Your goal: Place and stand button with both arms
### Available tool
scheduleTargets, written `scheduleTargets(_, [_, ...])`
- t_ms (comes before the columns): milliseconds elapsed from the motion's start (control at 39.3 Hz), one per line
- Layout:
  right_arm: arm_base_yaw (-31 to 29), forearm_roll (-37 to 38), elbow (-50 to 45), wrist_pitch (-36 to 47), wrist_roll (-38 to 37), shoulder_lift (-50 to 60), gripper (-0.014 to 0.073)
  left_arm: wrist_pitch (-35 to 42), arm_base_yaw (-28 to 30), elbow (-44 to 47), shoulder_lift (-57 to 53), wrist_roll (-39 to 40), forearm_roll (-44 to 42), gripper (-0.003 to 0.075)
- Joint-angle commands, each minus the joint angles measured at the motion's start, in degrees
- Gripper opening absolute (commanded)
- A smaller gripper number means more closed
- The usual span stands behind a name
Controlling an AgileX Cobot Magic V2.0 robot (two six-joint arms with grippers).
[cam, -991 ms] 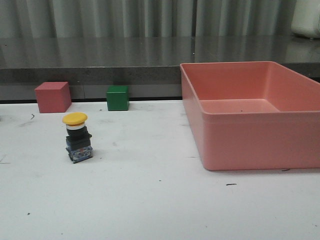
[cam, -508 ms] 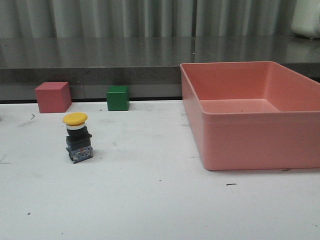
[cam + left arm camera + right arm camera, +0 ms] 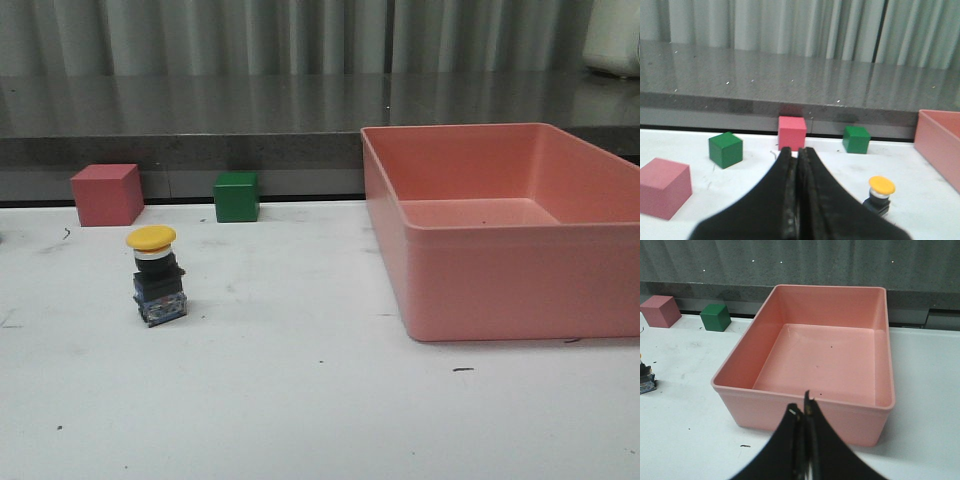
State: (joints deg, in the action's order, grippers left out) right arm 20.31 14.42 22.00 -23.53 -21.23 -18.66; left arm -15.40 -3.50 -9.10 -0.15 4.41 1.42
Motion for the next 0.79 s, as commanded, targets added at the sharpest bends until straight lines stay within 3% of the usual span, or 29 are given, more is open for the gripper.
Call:
scheduleTargets(0, [-0.4,1.2,1.6,4.5,0.6,-0.3,-0.0070,5.1,2.2,1.1,-1.2,-0.1,0.7,-0.0020])
scheduleTargets(152, [-0.4,1.2,1.6,4.4,0.6,-0.3,-0.0070,5.6,3.6,5.1,-1.5,-0.1,0.7,-0.0020])
scheduleTargets(330, [-0.4,1.2,1.6,4.3,0.6,-0.3,-0.0070,12.2,3.6,10.5,-1.5,-0.1,0.7,-0.0020])
scheduleTargets(762, [-0.4,1.2,1.6,4.3,0.6,-0.3,-0.0070,11.9,3.6,10.4,-1.5,-0.1,0.7,-0.0020])
